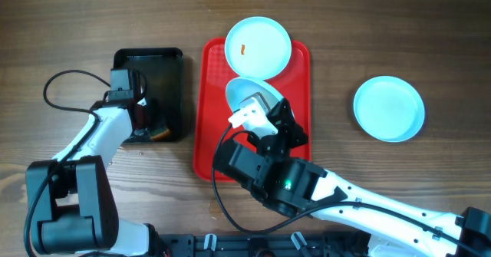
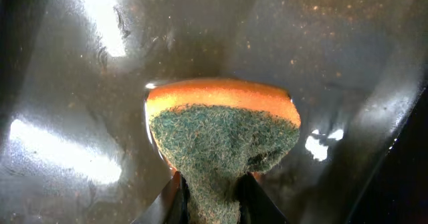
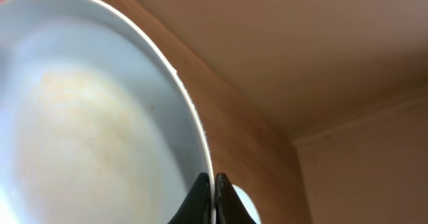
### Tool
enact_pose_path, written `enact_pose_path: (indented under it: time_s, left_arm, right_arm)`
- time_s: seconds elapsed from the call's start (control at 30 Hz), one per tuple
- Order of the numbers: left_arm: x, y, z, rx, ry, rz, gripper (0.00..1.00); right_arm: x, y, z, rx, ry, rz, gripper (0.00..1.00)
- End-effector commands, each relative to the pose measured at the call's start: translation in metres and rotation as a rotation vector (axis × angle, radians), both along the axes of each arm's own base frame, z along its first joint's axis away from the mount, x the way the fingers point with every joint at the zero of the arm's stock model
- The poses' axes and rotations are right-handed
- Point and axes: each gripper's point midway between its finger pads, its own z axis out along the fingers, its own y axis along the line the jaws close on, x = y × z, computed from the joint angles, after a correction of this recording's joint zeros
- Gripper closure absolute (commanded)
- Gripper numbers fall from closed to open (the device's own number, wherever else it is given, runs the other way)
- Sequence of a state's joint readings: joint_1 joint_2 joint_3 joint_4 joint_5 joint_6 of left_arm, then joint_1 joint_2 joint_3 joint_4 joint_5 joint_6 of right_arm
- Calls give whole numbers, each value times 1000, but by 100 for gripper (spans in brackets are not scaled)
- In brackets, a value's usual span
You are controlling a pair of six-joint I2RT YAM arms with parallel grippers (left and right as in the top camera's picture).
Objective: Clean dirty plates on tray and stack at the side
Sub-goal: 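Carry the plate right and stack it on the first plate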
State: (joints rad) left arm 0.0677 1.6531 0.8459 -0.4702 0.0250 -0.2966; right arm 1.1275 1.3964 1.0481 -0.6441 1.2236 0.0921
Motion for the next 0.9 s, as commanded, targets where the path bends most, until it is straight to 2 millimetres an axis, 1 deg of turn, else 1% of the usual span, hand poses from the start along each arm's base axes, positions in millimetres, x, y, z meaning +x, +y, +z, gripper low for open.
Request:
enact_pose_path:
  time_s: [0.0,0.03,0.07,0.13,0.17,0.23,0.3,0.37,0.4,0.43,0.47,0.5,0.53,0.57,0.63,0.67,0.7,0.73,0.8,0.83,0.87]
  left_arm:
    - [-9,-1,-10,-10,39,-5,79]
    - [-9,-1,-10,-10,39,-5,79]
    - [-9,-1,-10,-10,39,-4,80]
    - [-9,-1,-10,-10,39,-4,80]
    - [-9,-1,-10,-10,39,-4,80]
    - [-9,-1,-10,-10,39,-4,80]
    - [-9,-1,-10,-10,39,-5,80]
    - [-9,-1,-10,-10,39,-4,80]
    - [-10,-1,-10,-10,39,-4,80]
    - [-10,-1,-10,-10,40,-4,80]
    - [-10,-1,-11,-10,42,-5,80]
    - [-11,-1,-11,-10,44,-5,80]
    - [-11,-1,-11,-10,45,-5,80]
    - [-11,-1,-11,-10,46,-5,80]
    - [-11,-1,-11,-10,45,-5,80]
    - [-11,-1,-11,-10,45,-5,80]
    - [-11,-1,-11,-10,46,-5,80]
    - [-11,-1,-11,-10,46,-5,80]
    - [-11,-1,-11,-10,46,-5,80]
    - [-11,-1,-11,-10,46,-5,80]
    - [-11,-1,-11,-10,46,-5,80]
  right_arm:
    - [7,-15,21,-9,-82,-71,96]
    - [6,-8,16,-43,-42,-26,96]
    - [5,-7,16,-60,-37,-17,96]
    - [8,-14,17,-22,-62,-60,96]
    - [11,-13,14,10,-47,-58,96]
    - [10,-4,5,6,11,-2,96]
    - [10,-8,6,12,-10,-28,96]
    - [15,-13,4,101,-19,-67,96]
    - [16,-8,-1,118,20,-39,96]
    - [13,-3,-3,93,49,0,96]
    - [12,-3,0,85,36,-3,96]
    - [12,-8,5,86,1,-33,96]
    - [14,-14,9,118,-33,-70,96]
    - [17,-13,6,163,-25,-75,96]
    - [15,0,-2,120,55,7,96]
    - [13,-3,-1,91,46,2,96]
    - [14,-10,3,99,9,-41,96]
    - [17,-15,2,145,-5,-74,96]
    - [22,-9,-17,224,105,-37,96]
    - [22,-9,-24,240,145,-29,96]
    - [23,-13,-31,280,179,-50,96]
